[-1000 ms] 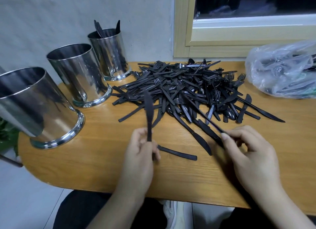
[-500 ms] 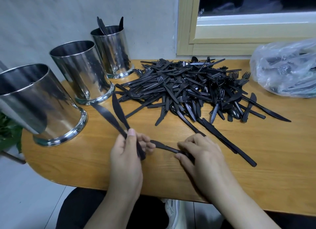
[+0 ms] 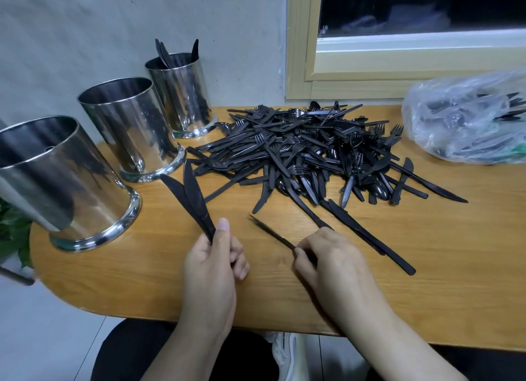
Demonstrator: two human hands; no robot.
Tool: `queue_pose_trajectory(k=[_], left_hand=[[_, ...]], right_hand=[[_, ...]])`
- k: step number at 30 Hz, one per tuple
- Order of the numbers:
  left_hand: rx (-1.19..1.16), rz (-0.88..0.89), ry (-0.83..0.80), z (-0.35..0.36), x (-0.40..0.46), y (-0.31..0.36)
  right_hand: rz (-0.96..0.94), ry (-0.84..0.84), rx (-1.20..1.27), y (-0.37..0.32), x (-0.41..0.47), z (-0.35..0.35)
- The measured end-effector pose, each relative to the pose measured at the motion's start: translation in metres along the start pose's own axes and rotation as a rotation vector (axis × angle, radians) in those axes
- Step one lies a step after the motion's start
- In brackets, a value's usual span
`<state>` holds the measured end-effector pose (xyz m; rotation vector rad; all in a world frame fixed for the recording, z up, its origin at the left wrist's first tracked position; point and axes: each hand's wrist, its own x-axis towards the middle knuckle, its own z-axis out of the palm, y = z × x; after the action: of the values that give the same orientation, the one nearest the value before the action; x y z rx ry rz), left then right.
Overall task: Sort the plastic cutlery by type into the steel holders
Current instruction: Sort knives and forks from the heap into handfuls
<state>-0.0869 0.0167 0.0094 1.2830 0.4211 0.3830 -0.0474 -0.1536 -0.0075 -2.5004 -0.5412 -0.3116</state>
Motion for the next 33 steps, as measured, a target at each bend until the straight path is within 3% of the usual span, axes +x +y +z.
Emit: queue_pose_trajectory(k=[4, 9, 12, 16, 20, 23, 28, 33], left_hand=[[0.127, 0.002, -0.067, 0.004, 0.000, -0.002], [0.102, -0.110, -0.106, 0.031, -0.013, 0.002], [0.133, -0.114, -0.160, 0.058, -0.022, -0.005], [0.175, -0.098, -0.092, 0.075, -0.021, -0.010], [0.261, 0.017, -0.082, 0.062, -0.005, -0.005], [0.308, 0.100, -0.059, 0.052, 0.012, -0.006], [0.306, 0.138, -0.188, 0.053, 0.009, -0.008], [0.266, 0.032, -0.177, 0.046, 0.010, -0.009]], right_hand=[[0.052, 0.080, 0.059, 0.002, 0.001, -0.003], [0.012, 0.274, 0.180, 0.000, -0.006, -0.007], [-0.050, 0.261, 0.200, -0.004, -0.007, -0.005], [-0.140, 0.245, 0.170, 0.003, -0.008, -0.012], [0.058, 0.264, 0.011, 0.047, -0.010, -0.039], [0.279, 0.120, -0.122, 0.074, -0.014, -0.056], [0.294, 0.072, -0.144, 0.074, -0.018, -0.061], [0.342, 0.110, 0.004, 0.073, -0.017, -0.065]])
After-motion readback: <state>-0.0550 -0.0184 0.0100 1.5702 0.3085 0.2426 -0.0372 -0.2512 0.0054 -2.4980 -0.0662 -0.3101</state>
